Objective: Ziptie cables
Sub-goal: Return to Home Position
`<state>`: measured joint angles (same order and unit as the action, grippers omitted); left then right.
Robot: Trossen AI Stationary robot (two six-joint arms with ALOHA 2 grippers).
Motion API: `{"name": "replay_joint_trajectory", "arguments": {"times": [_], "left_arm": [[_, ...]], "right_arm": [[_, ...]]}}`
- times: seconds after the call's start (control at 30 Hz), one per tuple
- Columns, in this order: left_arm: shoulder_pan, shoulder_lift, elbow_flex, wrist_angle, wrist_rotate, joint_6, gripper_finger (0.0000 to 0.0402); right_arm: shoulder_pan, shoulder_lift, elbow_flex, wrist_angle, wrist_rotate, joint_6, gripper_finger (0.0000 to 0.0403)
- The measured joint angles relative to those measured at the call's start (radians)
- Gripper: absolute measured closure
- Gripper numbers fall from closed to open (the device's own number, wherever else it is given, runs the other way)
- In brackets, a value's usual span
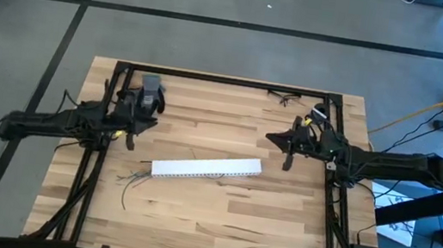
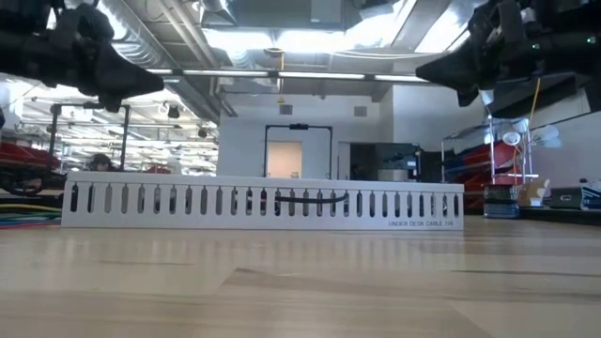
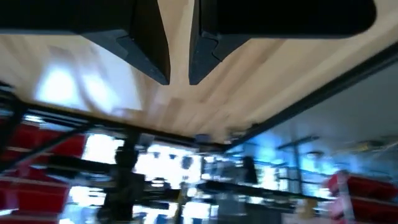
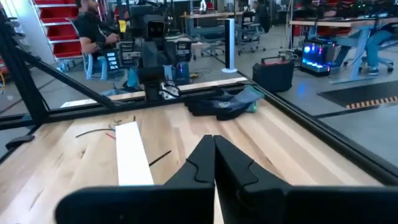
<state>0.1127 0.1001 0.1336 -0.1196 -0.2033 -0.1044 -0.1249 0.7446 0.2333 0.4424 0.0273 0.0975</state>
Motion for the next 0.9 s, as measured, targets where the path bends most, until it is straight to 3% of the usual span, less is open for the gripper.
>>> {"name": "replay_joint_trajectory", "arguments": {"times": [0.23, 0.4, 0.6, 0.9], "left_arm": [[-0.009, -0.100, -0.017, -0.094, 0.296, -0.028, 0.0348], [-0.020, -0.096, -0.017, -0.104, 0.245, -0.036, 0.0348], [-0.020, -0.096, -0.035, -0.079, 0.135, -0.027, 0.0348], [-0.021, -0.096, -0.062, -0.038, 0.125, -0.033, 0.0348]], "right_arm": [[0.001, -0.039, 0.000, -0.031, -0.059, 0.012, 0.0402], [0.001, -0.043, -0.035, 0.025, -0.062, 0.029, 0.0402], [0.000, -0.057, -0.226, 0.274, -0.049, 0.116, 0.0402], [0.000, -0.118, -0.225, 0.175, -0.011, 0.077, 0.0402]]}}
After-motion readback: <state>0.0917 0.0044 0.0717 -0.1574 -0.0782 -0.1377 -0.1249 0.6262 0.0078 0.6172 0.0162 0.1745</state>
